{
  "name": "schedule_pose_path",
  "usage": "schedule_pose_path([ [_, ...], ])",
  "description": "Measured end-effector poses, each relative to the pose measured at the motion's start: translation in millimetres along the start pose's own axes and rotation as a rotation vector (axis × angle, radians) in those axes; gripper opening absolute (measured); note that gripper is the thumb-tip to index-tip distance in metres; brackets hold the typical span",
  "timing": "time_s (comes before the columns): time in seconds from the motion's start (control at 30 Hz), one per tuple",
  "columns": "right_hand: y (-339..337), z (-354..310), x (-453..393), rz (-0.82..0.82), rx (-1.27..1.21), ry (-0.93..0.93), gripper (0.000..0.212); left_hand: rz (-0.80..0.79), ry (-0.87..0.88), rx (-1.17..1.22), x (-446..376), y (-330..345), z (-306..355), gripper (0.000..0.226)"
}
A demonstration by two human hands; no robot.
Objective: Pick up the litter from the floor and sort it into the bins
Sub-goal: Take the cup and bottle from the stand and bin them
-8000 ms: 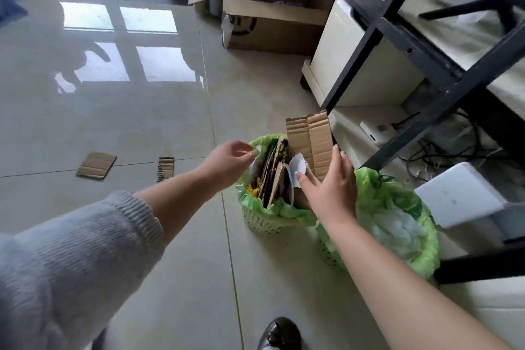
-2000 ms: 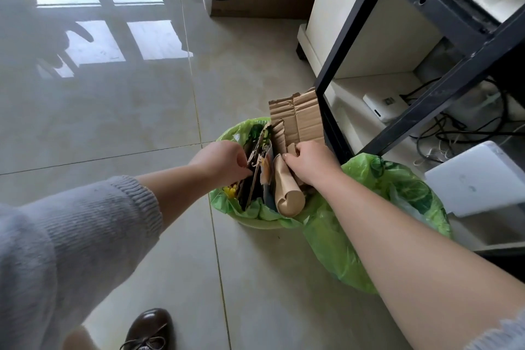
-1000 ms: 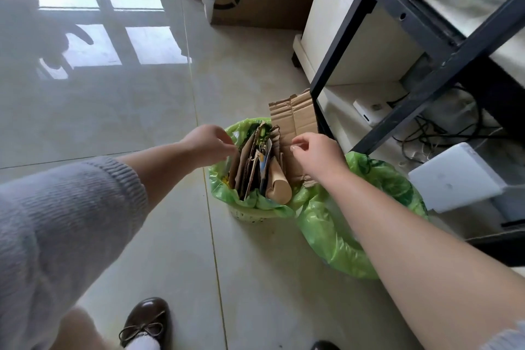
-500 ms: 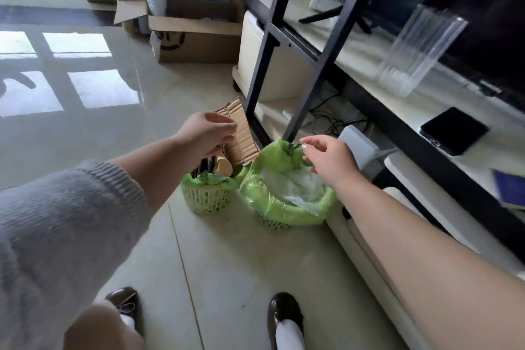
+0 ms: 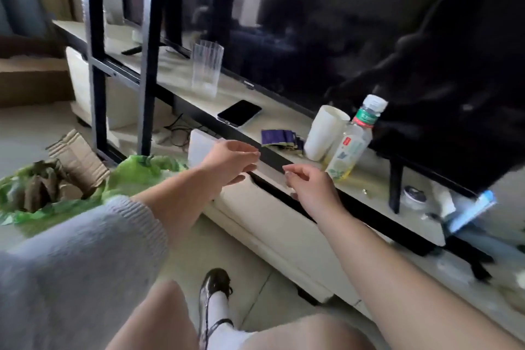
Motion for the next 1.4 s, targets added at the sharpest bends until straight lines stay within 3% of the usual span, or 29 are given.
schedule_pose_path([
  [0.33,-135,93,74,0.279,0.003,0.196,0.014,-0.37,-0.034,-0.014,41,182,-13,0.006],
  [0.6,-229,207,109,0.442,0.006,0.382,0.014,-0.62,-0.072,-0.071,58,338,-56,0.003],
  [0.83,-305,309,150,0.599,0.003,0.536,0.017,-0.676,-0.078,-0.144,68,457,-95,0.009],
  [1.0,-357,364,159,0.774,0.005,0.586,0.024,-0.669,0.049,-0.19,64,534,-119,0.038],
  [1.17,-414,407,142,0.933,-0.075,0.573,0.049,-0.675,0.113,-0.274,53,597,-146,0.101],
  [1.27,-445,431,117,0.889,-0.132,0.557,0.066,-0.719,0.129,-0.268,47,625,-159,0.117],
  [1.4,-470,454,83,0.719,-0.115,0.547,0.086,-0.779,0.177,-0.25,42,648,-171,0.111],
])
Point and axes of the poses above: each hand's wrist, its own x-axis away from the middle knuckle, its own y-axis out of the palm, z = x × y, the point moved 3 cm from there along -x, towards the middle knuckle, and after that the axes turned 8 degrees about x, right-handed, at the moved point
